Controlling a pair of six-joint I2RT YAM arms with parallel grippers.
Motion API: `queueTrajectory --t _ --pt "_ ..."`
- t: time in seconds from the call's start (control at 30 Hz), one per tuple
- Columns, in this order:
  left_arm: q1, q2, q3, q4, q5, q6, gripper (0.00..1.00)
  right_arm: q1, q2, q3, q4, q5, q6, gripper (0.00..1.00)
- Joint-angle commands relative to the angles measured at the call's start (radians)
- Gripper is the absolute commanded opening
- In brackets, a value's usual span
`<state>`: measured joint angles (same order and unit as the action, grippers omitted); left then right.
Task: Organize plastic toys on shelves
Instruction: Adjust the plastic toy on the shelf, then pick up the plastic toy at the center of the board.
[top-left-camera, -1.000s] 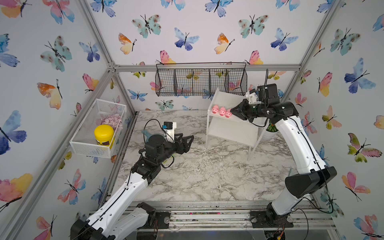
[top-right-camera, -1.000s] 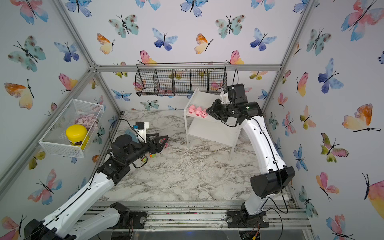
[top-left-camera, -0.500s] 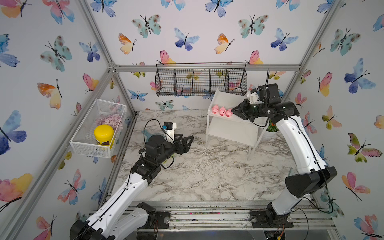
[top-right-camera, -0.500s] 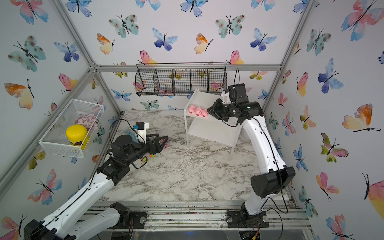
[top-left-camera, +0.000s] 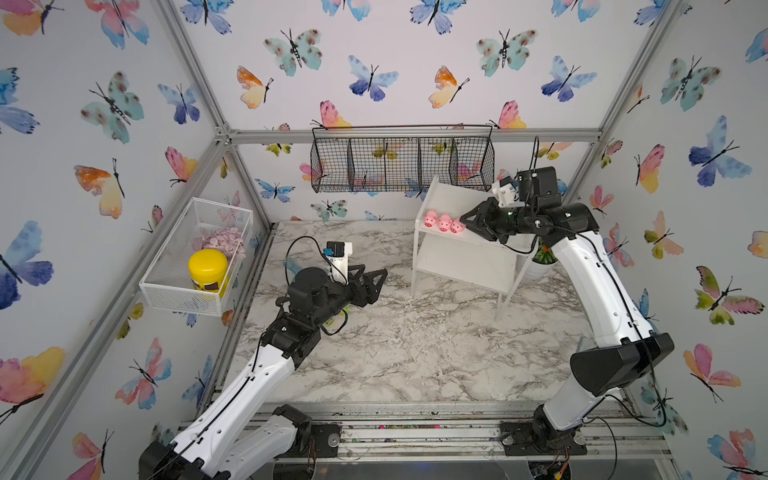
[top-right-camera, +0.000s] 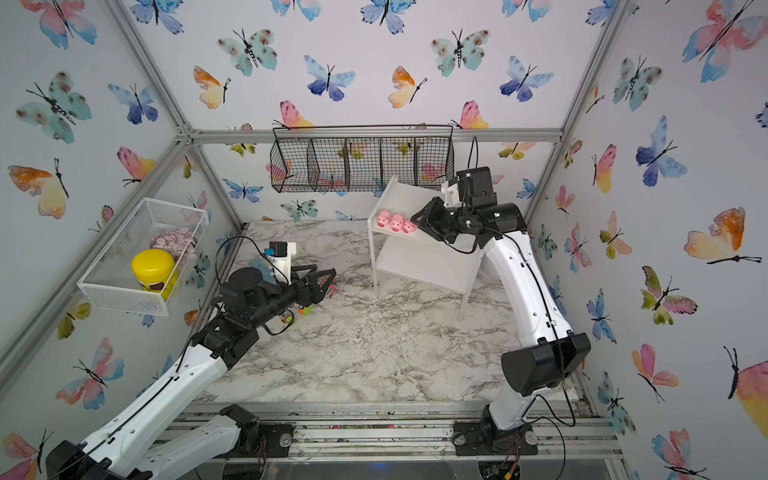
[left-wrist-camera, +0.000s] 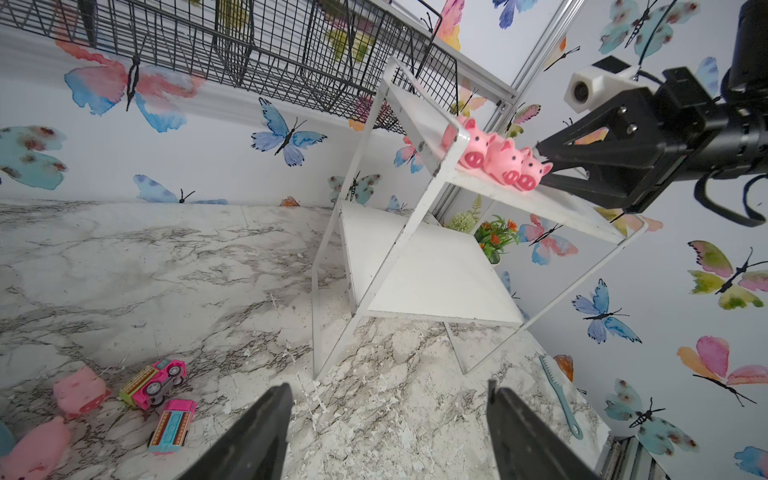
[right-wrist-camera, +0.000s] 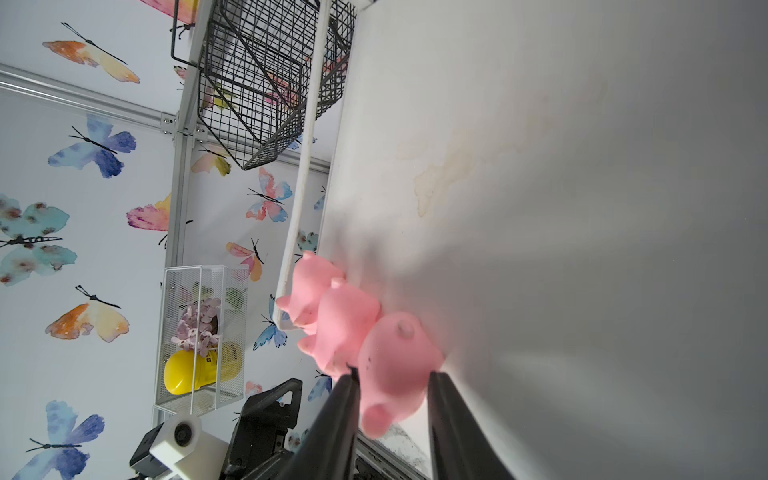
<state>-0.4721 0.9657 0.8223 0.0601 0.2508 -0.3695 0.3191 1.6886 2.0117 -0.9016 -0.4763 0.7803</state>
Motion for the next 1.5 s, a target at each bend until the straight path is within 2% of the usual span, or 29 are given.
queueTrajectory --t 0.0,0.27,0.8,0.9,1.0,1.1,1.17,1.23,1.37,1.47 --pt "0.006 -0.002 0.024 0.006 -0.008 0.022 0.79 -0.008 -0.020 0.004 0.016 -0.004 -0.024 0.33" --pt "0.006 0.004 0.027 0.006 -0.004 0.021 0.79 -0.008 -0.030 -0.036 0.058 -0.004 -0.011 0.30" --pt "0.006 0.002 0.028 -0.005 -0.014 0.035 0.79 -0.008 0.003 0.002 0.058 -0.012 -0.027 0.32" --pt "0.008 0.002 0.037 -0.023 -0.034 0.060 0.79 -0.008 0.001 0.028 0.032 0.021 -0.049 0.34" --pt "0.018 0.008 0.056 -0.052 -0.065 0.097 0.79 -0.009 -0.008 0.076 -0.027 0.108 -0.102 0.36" --pt "0.045 0.022 0.062 -0.074 -0.084 0.120 0.79 -0.009 -0.052 0.083 -0.047 0.184 -0.197 0.43" --pt "0.064 0.039 0.063 -0.085 -0.086 0.123 0.79 -0.009 -0.118 0.025 0.003 0.193 -0.276 0.50" --pt "0.080 0.066 0.067 -0.105 -0.084 0.120 0.79 -0.009 -0.215 -0.090 0.120 0.146 -0.344 0.52" --pt "0.116 0.136 0.067 -0.146 -0.047 0.099 0.77 -0.008 -0.415 -0.362 0.431 0.006 -0.379 0.52" --pt "0.146 0.197 0.066 -0.172 -0.004 0.088 0.76 -0.005 -0.522 -0.507 0.578 -0.059 -0.397 0.52"
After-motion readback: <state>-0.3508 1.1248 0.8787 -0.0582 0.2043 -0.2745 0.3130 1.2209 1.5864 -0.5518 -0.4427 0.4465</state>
